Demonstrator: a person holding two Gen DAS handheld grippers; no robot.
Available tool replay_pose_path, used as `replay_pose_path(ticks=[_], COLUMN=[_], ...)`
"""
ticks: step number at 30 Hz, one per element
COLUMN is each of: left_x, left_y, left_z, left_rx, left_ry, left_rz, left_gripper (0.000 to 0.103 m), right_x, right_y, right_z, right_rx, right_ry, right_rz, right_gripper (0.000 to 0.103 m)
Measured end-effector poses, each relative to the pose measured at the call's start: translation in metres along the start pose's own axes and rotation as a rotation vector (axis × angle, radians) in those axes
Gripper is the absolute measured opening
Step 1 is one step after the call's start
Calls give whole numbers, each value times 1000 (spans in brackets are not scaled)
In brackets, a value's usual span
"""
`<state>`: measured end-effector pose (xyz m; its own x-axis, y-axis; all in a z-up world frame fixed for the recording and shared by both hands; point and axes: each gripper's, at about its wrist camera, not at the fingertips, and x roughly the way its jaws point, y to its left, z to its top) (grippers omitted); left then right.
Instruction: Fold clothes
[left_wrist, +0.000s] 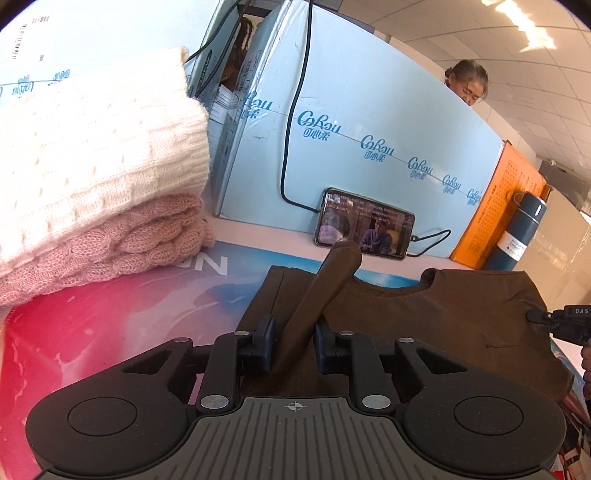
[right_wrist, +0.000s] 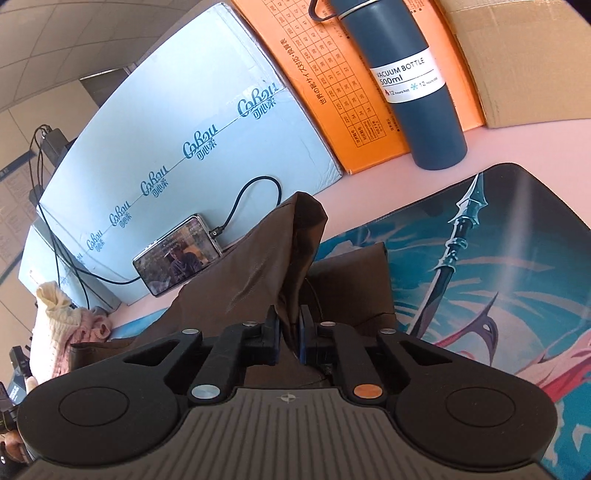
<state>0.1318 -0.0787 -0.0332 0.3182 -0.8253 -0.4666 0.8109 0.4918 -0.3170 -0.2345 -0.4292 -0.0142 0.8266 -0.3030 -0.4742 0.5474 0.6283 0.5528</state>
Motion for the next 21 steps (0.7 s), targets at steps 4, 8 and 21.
replay_pose_path(ticks=[4, 8, 21], left_x=[1, 4, -88], left_y=[-5, 0, 29], left_z=[2, 3, -23], left_rx=[23, -23, -535], left_ry=[-21, -16, -302], left_rz=[12, 25, 21], left_gripper=[19, 25, 102], right_x=[-18, -11, -57], right_y=[5, 6, 22], right_z=[-6, -10, -32], right_rx=[5, -19, 44], right_ry=[-53, -62, -351], right_rz=[-6, -117, -105], right_gripper=[8, 13, 84])
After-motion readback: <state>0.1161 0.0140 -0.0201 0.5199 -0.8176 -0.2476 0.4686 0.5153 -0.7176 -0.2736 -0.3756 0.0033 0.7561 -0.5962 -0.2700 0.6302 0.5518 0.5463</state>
